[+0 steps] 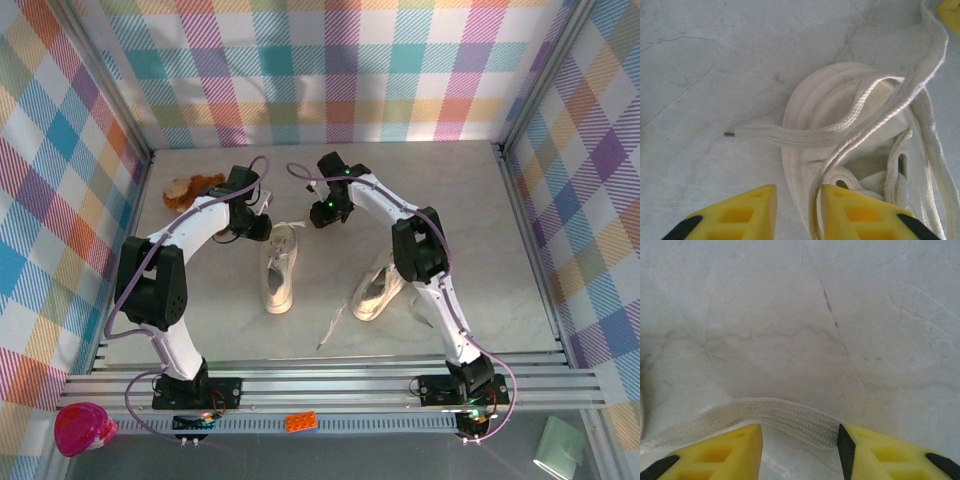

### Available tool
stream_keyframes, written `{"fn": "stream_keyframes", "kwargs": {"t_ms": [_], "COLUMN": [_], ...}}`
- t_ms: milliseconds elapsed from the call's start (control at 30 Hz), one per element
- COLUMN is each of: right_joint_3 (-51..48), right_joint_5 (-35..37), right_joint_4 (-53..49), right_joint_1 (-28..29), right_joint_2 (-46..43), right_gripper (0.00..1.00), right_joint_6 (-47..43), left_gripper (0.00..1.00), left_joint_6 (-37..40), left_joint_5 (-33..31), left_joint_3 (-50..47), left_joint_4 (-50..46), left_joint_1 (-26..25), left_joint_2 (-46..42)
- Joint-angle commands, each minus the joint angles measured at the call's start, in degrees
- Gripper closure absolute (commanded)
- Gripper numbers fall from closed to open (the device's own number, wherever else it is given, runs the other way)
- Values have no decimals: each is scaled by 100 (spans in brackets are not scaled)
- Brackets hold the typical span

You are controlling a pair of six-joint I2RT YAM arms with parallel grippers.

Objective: Tie the shoes

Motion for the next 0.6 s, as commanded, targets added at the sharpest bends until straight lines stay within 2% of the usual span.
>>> {"fn": "stream_keyframes", "kwargs": {"t_ms": [0, 167, 267, 333, 467, 567], "right_joint_3": [255, 556, 608, 594, 95, -770], "right_joint_5": [280, 507, 525, 498, -184, -1083], "right_joint_4": [-374, -668, -847, -1020, -1062, -540], "right_joint_1": [131, 238, 316, 391, 510, 508], "right_joint_2": [215, 490, 563, 561, 247, -368], "right_gripper": [51, 51, 63, 77, 99, 100], "right_joint_6": [-871, -1470, -1600, -1537, -959, -130], "left_gripper": [66, 63, 63, 63, 63, 63], "left_joint_6": [-62, -55, -63, -96, -168, -195], "left_joint_5": [159, 175, 177, 186, 188, 193], "left_joint_3": [57, 105, 115, 115, 82, -21], "left_joint_4": [-104, -153, -173, -175, -193, -180], "left_joint_1": [39, 39, 39, 39, 48, 57], "left_joint_2": [64, 31, -23, -62, -150, -247]}}
